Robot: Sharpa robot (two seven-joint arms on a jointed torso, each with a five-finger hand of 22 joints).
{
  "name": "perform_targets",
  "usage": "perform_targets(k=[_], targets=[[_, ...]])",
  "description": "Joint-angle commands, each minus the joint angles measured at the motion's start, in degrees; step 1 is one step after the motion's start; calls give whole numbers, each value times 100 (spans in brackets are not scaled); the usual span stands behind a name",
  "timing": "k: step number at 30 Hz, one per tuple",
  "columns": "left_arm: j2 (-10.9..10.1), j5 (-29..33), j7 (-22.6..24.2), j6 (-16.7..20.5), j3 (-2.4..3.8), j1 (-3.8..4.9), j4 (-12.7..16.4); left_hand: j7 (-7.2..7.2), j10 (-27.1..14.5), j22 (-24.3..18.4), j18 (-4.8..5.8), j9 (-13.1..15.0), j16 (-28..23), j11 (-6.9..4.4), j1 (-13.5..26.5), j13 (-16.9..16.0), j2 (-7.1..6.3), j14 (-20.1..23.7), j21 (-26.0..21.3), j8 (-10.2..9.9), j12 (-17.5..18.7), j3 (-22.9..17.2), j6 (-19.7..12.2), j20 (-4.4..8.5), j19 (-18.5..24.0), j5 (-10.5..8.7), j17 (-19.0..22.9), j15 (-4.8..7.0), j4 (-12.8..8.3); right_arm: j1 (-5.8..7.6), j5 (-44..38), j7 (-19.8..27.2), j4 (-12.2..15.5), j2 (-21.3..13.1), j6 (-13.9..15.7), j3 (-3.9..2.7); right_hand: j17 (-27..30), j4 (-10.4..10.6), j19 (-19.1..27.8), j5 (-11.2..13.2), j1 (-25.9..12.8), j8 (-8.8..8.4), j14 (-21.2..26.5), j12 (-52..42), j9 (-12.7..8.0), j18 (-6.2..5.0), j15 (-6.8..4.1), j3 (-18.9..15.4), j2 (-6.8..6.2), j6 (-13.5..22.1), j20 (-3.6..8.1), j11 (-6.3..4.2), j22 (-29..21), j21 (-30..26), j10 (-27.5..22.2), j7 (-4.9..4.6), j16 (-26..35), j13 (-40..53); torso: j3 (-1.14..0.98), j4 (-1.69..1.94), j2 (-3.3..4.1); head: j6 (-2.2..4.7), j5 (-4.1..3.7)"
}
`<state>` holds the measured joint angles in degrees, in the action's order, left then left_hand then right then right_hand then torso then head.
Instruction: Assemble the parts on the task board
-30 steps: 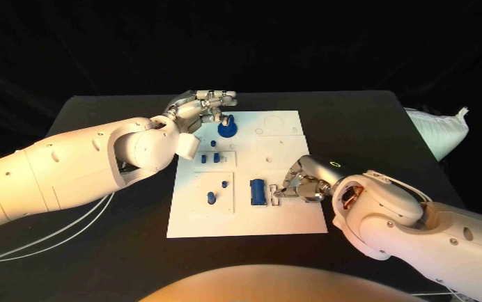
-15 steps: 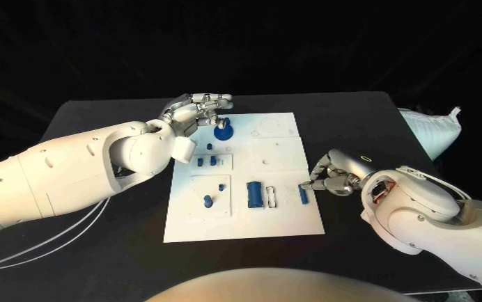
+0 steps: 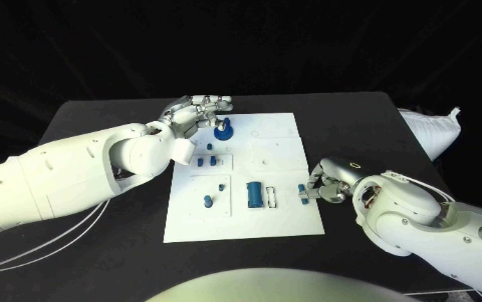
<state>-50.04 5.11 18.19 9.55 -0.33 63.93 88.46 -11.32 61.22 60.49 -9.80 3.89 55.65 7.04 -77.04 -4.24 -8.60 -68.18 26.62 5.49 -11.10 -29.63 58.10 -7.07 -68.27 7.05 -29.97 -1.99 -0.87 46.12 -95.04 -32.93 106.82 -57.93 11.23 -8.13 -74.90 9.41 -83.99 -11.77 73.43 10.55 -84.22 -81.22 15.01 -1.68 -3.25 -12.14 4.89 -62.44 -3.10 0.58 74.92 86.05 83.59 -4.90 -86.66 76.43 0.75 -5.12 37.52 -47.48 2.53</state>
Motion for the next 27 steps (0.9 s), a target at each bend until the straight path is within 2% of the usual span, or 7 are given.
perform_targets(k=[1, 9, 11, 13, 15, 22, 27], targets=[[12, -15, 26, -113, 4, -6, 7, -1, -34, -5, -60, 0, 29, 10, 20, 5, 34, 52, -19, 30, -17, 30, -24, -39, 9, 29, 5, 6, -1, -16, -251, -9, -27, 45, -267, 1, -809, 34, -211, -36, 104, -27, -436, 646, 7, 18, 9, -5, 67, -49, -24, -7, 1028, -27, -13, -6, 30, 339, 3, 3, 2, -1, 4], [15, -15, 26, -110, 4, -7, 4, -1, -34, -5, -60, 0, 29, 10, 20, 5, 34, 52, -19, 30, -17, 30, -24, -39, 9, 29, 5, 6, -1, -27, -407, -22, -99, 160, -368, 5, -817, -10, -210, -21, 238, -31, -438, 654, 23, 18, -13, 54, 92, -95, -8, -32, 1027, -30, -4, 22, 29, 336, 0, -9, 5, -16, 19], [18, -15, 25, -111, 4, -8, 3, -1, -34, -5, -60, 0, 29, 10, 20, 5, 34, 52, -19, 30, -17, 30, -24, -39, 9, 29, 5, 6, -1, -31, -506, -29, -123, 199, -436, 8, -819, -78, -212, 199, 389, -46, -439, 664, 28, 18, -29, 151, 145, -103, 9, -45, 1029, -30, -1, 32, 29, 331, -3, -8, 6, -18, 17], [19, -15, 24, -113, 4, -8, 3, -1, -34, -5, -60, 0, 29, 10, 20, 5, 34, 52, -19, 30, -17, 30, -24, -39, 9, 29, 5, 6, -1, -36, -665, -41, -156, 242, -577, 15, -818, -194, -211, 560, 608, -67, -439, 683, 32, 18, -48, 308, 186, -110, 25, -61, 1027, -33, -4, 44, 32, 322, -3, -1, 8, -19, 18], [18, -15, 23, -113, 4, -8, 2, -1, -34, -5, -60, 0, 29, 10, 20, 5, 34, 52, -19, 30, -17, 30, -24, -39, 9, 29, 5, 6, -1, -46, -851, -53, -193, 284, -745, 28, -814, -267, -205, 721, 725, -86, -438, 705, 33, 16, -48, 412, 175, -112, 33, -64, 1020, -41, -11, 48, 36, 311, -6, 1, 6, -23, 22], [10, -15, 2, -116, 4, -9, 19, -3, -40, -7, -60, 0, 31, 11, 22, 5, 36, 54, -21, 32, -21, 33, -29, -40, 9, 29, 7, 6, -2, -109, -1541, -82, -314, 403, -1365, 81, -826, -382, -141, 860, 861, -118, -437, 812, 39, -7, -45, 611, 95, -142, 35, -64, 945, -115, -58, 46, 37, 250, -5, 2, 4, -38, 48], [6, -15, -7, -116, 4, -9, 13, -5, -45, -8, -60, -1, 32, 14, 31, 5, 40, 55, -23, 33, -24, 37, -33, -41, 9, 28, 9, 4, 4, -139, -1715, -86, -302, 432, -1557, 92, -839, -423, -141, 862, 900, -116, -439, 819, 49, -7, -50, 682, 51, -176, 36, -71, 945, -117, -58, 58, 31, 248, -11, -15, 6, -49, 64]])
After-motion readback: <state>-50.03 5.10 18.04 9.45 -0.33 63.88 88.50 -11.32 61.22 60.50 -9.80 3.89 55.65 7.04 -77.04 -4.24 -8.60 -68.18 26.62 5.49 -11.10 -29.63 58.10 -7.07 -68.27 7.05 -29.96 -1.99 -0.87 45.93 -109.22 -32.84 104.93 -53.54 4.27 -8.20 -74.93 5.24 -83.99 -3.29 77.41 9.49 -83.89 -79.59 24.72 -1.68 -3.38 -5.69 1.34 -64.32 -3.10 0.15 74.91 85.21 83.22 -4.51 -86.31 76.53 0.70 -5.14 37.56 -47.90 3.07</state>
